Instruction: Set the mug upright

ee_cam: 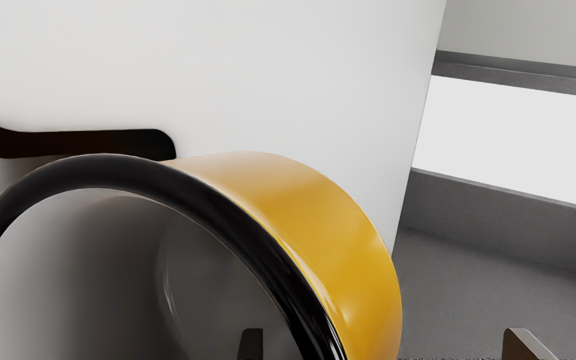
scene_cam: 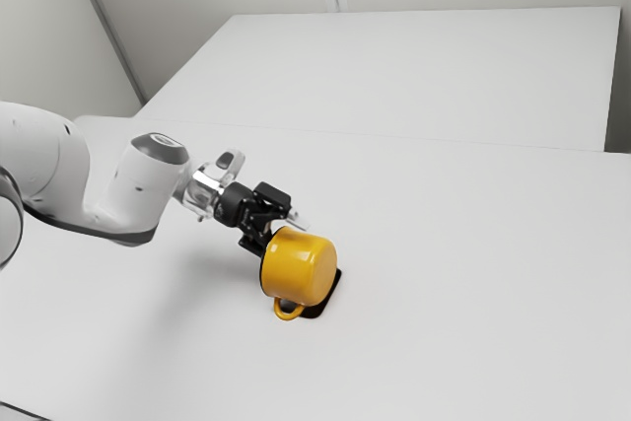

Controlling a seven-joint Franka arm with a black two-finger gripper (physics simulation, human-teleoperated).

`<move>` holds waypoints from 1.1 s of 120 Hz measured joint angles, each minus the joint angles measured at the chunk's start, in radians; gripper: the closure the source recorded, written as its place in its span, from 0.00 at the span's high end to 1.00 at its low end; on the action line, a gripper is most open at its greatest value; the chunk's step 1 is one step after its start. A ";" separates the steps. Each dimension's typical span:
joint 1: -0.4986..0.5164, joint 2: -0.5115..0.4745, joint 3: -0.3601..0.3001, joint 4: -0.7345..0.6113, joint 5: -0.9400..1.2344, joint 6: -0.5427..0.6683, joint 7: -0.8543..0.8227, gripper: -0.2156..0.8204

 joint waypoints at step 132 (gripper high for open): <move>-0.050 -0.205 -0.112 0.022 0.586 0.247 -0.135 0.05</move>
